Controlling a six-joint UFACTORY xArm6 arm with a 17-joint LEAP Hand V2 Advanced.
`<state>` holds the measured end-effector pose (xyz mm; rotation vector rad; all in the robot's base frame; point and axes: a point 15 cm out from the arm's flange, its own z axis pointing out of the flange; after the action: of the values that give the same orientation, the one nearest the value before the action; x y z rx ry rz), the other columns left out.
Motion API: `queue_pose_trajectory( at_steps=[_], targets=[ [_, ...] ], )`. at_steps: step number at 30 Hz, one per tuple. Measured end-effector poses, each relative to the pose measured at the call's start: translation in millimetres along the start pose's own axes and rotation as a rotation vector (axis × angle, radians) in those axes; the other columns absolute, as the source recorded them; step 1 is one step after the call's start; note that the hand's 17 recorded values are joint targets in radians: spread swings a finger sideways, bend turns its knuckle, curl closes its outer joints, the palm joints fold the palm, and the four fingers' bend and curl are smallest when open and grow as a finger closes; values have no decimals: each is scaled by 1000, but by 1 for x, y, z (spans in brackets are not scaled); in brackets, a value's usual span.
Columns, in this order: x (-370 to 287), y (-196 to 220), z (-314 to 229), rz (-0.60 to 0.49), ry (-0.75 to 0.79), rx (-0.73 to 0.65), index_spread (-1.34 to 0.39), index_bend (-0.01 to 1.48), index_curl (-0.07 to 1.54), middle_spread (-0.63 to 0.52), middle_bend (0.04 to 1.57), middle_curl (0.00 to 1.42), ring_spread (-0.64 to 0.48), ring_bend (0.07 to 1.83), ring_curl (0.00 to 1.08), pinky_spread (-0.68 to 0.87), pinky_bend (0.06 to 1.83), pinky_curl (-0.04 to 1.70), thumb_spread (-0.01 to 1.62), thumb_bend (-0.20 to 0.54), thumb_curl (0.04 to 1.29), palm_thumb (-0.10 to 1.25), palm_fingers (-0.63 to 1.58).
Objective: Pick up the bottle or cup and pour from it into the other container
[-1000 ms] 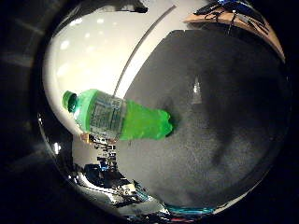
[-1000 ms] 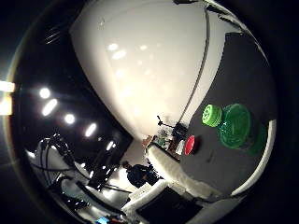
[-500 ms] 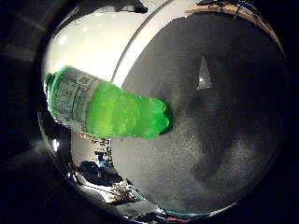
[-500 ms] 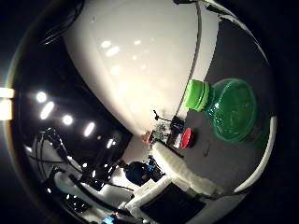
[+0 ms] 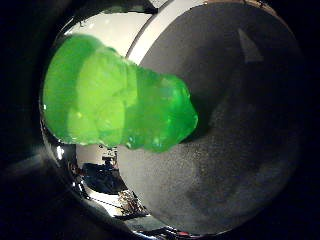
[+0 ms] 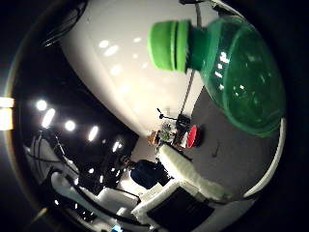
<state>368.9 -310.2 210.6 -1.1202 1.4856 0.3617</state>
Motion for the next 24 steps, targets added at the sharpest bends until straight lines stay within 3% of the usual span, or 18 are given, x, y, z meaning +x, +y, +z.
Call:
queue_pose_trajectory(
  at_steps=[10,14,19,24],
  targets=[
    [-5,4,12,-4,-10,-22,-214,173,307,-13,377,361,51,770,230,381,919,-11,1069,-21,352,620,435],
    [-8,5,13,-9,-7,-27,-229,184,323,-69,481,401,-48,916,268,163,985,-17,1067,-18,367,657,645],
    [-10,6,18,-18,-7,-45,-268,203,358,-128,655,495,-145,1055,344,-284,1237,61,1047,-17,401,726,1076],
    [-12,9,19,-17,-10,-60,-285,463,523,-107,912,602,-138,1130,421,-353,1294,175,965,-12,461,849,1302]
  ],
)
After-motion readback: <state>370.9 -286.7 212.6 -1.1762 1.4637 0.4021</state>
